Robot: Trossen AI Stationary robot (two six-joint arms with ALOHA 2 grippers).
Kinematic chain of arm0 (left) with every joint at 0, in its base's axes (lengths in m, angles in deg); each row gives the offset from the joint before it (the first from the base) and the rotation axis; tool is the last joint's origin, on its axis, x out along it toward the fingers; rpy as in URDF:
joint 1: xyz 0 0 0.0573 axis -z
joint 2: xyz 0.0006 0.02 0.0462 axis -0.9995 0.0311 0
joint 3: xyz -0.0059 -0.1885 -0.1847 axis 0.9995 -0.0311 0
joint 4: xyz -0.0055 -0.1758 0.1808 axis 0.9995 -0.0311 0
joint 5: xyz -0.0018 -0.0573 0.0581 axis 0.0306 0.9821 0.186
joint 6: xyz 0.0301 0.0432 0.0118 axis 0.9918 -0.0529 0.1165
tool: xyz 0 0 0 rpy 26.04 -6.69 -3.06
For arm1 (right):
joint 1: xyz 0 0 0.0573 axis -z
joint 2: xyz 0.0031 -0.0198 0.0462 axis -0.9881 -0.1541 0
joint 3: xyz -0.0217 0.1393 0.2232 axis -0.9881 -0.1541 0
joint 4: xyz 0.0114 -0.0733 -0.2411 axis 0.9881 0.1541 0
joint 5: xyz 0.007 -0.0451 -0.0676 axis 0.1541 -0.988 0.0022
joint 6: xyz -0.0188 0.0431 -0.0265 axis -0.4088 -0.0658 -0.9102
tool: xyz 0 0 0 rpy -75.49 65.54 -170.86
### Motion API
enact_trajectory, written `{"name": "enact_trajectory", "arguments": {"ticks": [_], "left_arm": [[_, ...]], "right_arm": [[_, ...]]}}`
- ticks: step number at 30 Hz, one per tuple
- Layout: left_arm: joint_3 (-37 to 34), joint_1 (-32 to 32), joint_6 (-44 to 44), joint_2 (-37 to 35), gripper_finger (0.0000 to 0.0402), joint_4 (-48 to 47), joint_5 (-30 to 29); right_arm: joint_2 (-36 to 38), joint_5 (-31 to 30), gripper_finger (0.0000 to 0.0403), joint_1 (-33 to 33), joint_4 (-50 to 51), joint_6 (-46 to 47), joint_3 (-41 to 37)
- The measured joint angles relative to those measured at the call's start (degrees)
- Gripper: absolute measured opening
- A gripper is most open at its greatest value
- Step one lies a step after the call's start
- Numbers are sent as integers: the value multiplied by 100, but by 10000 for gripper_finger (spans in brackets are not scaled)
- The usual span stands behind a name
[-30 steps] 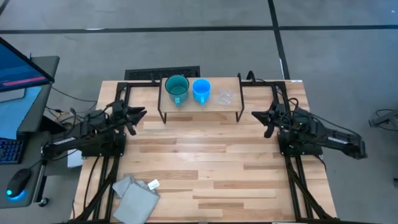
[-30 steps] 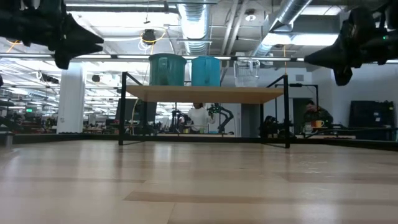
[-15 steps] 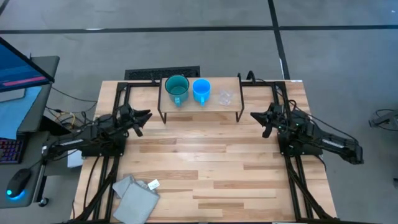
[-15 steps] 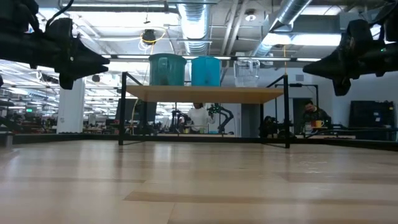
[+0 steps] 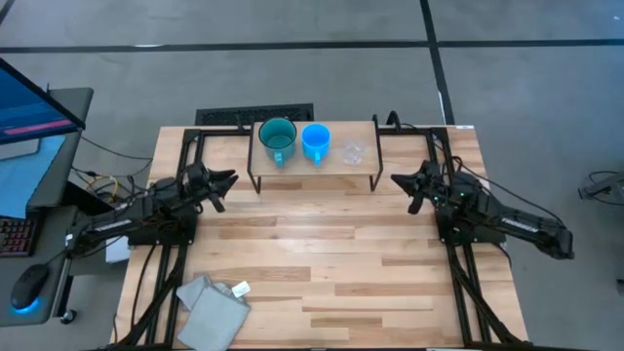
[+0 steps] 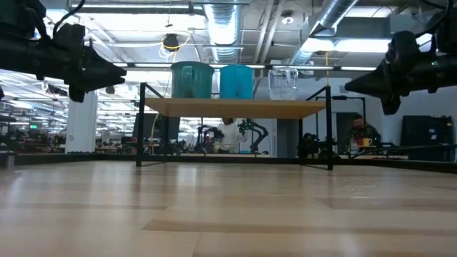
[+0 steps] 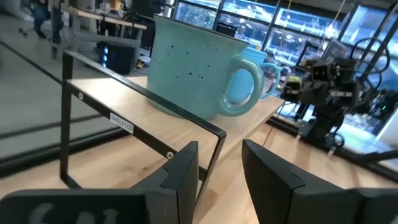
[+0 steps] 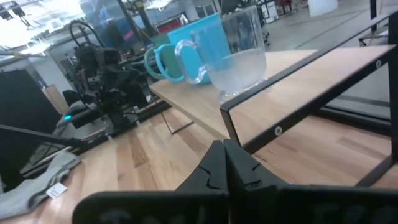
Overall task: Stack small to large cups/mugs on shelf
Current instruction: Return to Home Position
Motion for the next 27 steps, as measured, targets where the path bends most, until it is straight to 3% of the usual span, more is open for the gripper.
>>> {"name": "enact_trajectory", "arguments": {"ticks": [27], "left_arm": [[-7, 4, 285, 0, 114, -35, 142]], "right_arm": [[-156, -170, 6, 258, 7, -235, 0]]}}
